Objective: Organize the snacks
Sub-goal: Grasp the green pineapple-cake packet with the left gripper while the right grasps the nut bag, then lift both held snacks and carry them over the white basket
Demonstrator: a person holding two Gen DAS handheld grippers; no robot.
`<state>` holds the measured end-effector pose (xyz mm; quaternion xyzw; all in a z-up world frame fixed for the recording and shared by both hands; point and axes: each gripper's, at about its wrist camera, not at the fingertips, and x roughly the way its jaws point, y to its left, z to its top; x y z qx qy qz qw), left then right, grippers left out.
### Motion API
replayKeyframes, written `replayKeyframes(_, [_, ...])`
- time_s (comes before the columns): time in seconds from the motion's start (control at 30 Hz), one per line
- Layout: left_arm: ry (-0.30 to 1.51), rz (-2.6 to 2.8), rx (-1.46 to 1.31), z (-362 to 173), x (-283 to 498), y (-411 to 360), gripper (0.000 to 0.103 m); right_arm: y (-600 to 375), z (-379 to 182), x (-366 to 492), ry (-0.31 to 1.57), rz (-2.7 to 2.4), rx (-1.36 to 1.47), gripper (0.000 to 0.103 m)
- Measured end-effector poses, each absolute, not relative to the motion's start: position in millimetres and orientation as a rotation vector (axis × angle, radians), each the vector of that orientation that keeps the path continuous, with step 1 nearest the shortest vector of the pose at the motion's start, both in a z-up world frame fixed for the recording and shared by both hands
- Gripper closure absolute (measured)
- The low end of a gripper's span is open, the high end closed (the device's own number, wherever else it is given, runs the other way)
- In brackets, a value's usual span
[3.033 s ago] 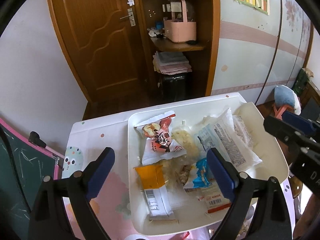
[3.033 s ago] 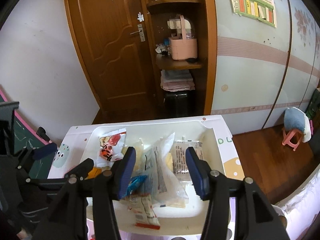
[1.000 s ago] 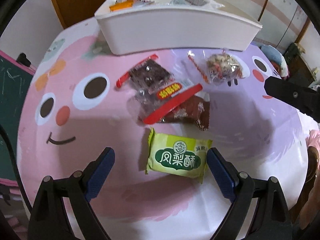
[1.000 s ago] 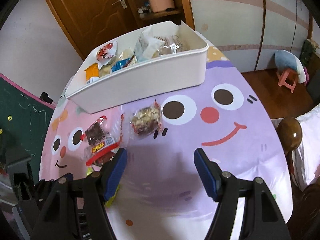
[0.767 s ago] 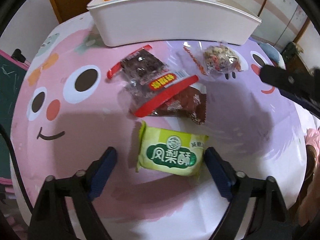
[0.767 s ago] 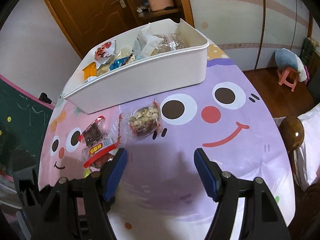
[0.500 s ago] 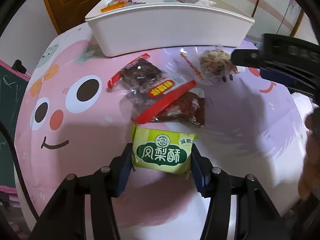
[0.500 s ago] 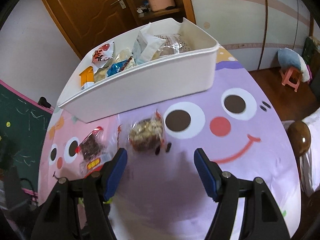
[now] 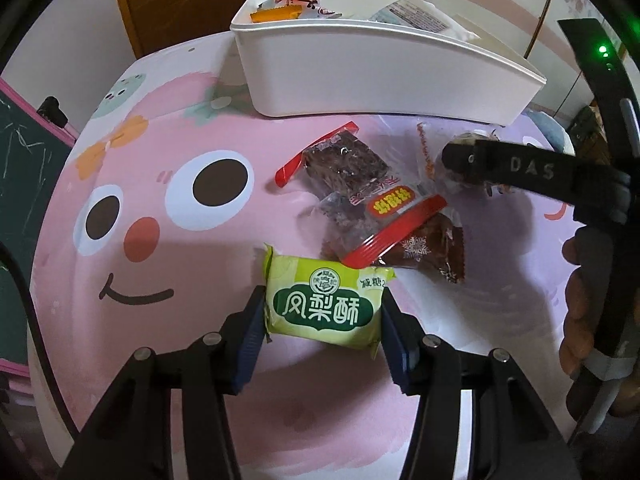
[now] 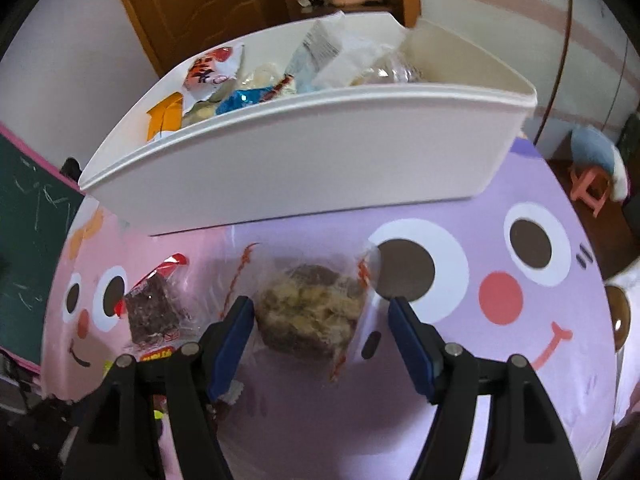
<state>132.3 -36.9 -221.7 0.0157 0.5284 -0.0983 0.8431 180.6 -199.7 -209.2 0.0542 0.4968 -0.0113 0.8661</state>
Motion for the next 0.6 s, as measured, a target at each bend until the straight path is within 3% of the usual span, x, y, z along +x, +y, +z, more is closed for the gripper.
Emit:
replayKeyframes(0.1, [1.114, -0.211, 0.023, -222, 134, -34, 0.052, -197, -210, 179, 1.025, -0.017, 0.096, 0.040])
replayKeyframes(0.13, [1.114, -0.211, 0.019, -221, 134, -34, 0.052, -196, -209, 178, 1.015, -0.002, 0.100, 0.055])
replayKeyframes(0.17, [1.115, -0.212, 0.016, -221, 132, -34, 0.052, -197, -208, 176, 1.014, 0.013, 0.101, 0.057])
replayKeyframes(0.6, [1.034, -0.186, 0.004, -180, 121, -22, 0.052, -188, -178, 140, 0.961, 0.066, 0.083, 0.057])
